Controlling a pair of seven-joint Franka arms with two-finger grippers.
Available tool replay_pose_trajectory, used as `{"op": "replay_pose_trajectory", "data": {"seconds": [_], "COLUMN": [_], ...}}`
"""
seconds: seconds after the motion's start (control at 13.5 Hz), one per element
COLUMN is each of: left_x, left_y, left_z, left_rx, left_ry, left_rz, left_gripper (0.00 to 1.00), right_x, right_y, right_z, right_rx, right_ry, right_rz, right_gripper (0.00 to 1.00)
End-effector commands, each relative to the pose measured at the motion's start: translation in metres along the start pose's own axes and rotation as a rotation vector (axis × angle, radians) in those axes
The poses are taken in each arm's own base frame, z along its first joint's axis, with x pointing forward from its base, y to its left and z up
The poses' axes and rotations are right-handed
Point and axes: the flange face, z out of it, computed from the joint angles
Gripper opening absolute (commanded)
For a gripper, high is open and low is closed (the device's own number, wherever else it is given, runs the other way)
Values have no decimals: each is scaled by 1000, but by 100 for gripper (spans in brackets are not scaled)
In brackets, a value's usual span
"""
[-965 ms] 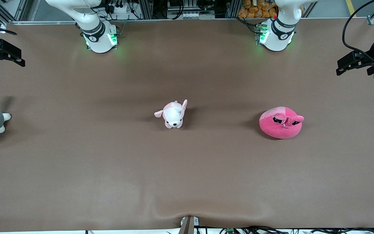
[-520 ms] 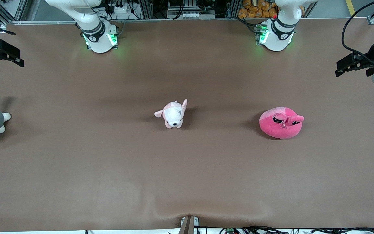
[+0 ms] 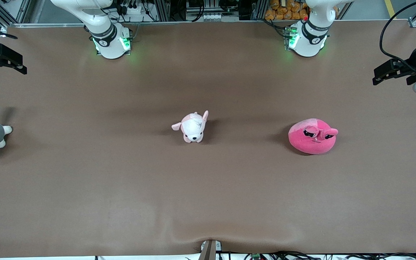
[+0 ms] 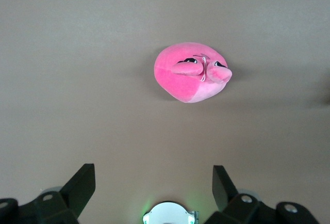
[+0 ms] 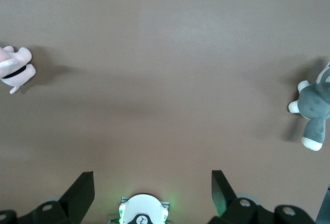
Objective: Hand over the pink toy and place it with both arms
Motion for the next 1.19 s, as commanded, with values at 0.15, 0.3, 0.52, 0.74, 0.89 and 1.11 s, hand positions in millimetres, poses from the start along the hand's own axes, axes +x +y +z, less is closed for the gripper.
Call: {"op": "replay_pose_trajectory", "data": {"seconds": [0.15, 0.3, 0.52, 0.74, 0.89, 1.11], "left_x": [4, 4, 4, 4, 8, 12], "left_y": [-7, -16, -18, -17, -13, -17], "left_z": [1, 1, 1, 4, 9, 16], "left_rx": [-17, -17, -17, -17, -18, -18], "left_ry": [-10, -11, -11, -21, -25, -41], "left_rz": [7, -19, -28, -93, -148, -198], "left_gripper": [100, 100, 100, 100, 100, 100], "right_x": [-1, 1, 7, 8, 12, 13], "right_y": [16, 14, 13, 21, 26, 16], "right_z": [3, 4, 7, 10, 17, 17], "right_rx": [-18, -24, -61, -68, -59, -51], "right_ry": [-5, -3, -10, -20, -35, -33], "right_rz": [27, 26, 19, 38, 50, 280], "right_gripper": [100, 100, 100, 100, 100, 100]}}
